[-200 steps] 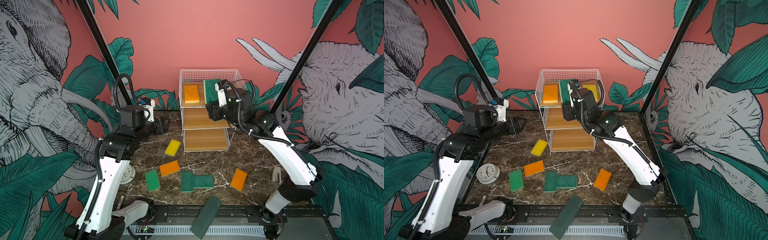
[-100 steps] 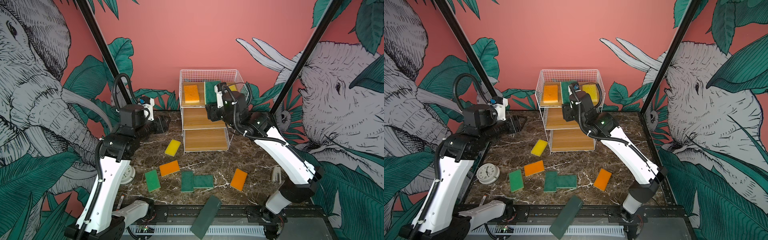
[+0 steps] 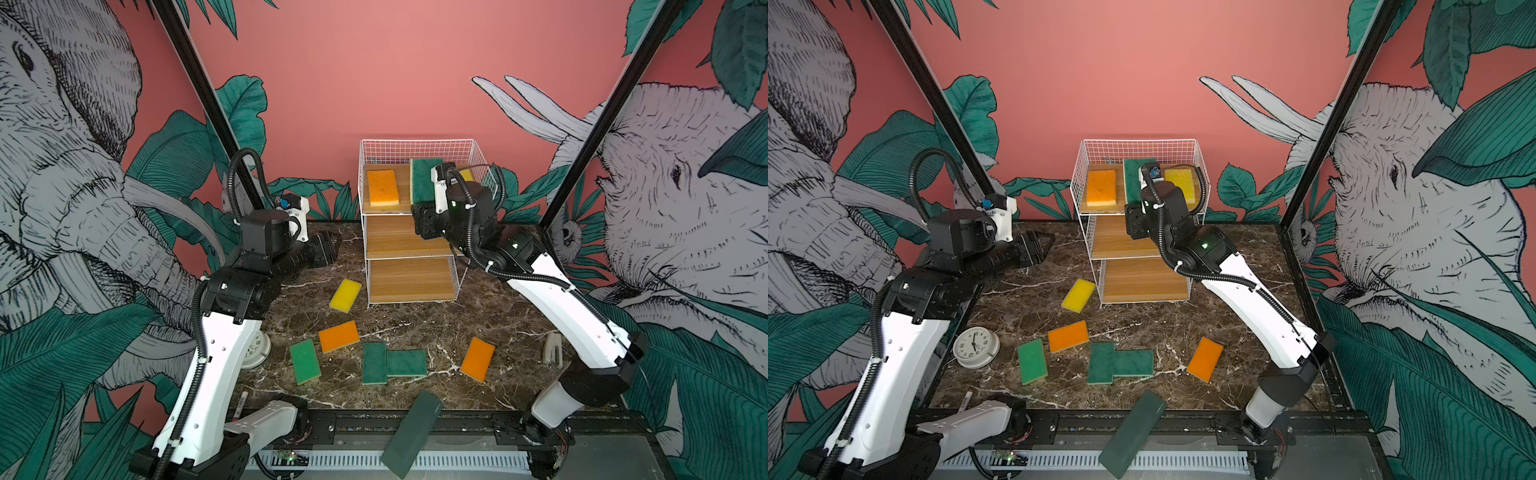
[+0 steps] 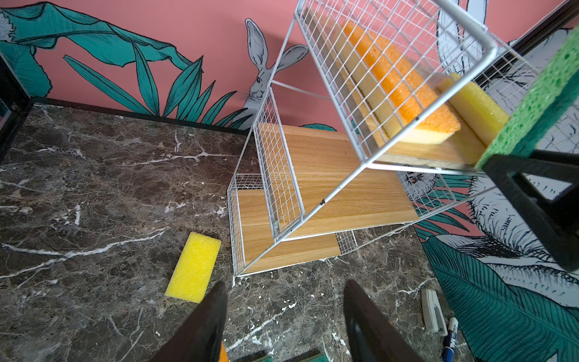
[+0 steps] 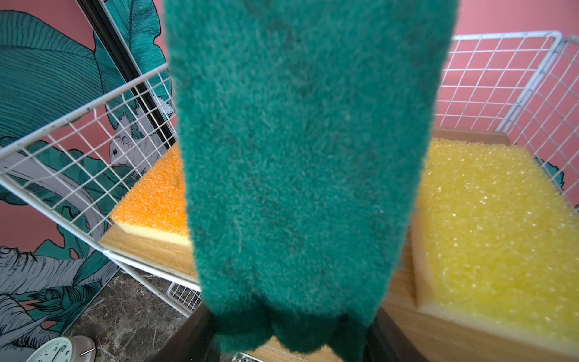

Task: Arrange cleaning sponges on a shelf
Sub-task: Place the cleaning sponge at the shelf.

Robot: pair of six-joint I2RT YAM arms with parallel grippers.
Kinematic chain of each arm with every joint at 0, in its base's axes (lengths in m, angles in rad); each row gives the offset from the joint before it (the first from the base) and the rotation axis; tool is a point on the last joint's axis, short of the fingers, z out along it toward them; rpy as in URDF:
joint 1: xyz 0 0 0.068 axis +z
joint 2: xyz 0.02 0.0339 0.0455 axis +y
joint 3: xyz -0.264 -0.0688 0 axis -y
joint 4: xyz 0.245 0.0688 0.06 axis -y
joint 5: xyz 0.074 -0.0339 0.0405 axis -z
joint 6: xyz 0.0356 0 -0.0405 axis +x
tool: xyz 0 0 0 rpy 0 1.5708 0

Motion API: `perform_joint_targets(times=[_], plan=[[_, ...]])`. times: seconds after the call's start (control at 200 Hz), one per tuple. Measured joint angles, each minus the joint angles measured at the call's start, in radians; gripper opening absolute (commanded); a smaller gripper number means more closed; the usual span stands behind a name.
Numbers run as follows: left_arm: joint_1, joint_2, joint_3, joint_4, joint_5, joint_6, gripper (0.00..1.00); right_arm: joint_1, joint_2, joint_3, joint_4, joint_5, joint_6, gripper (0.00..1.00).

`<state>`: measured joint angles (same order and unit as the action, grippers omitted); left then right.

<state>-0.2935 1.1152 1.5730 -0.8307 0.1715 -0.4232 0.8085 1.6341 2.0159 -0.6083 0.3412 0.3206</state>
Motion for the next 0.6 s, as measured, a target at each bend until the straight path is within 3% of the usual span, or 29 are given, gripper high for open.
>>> perform_joint_targets(times=[0.6], plan=[[0.0,-0.019,-0.018,0.007,0.0,-0.003,0.61,-0.004,0.0,0.0,0.011,-0.001,0.036,0.66]])
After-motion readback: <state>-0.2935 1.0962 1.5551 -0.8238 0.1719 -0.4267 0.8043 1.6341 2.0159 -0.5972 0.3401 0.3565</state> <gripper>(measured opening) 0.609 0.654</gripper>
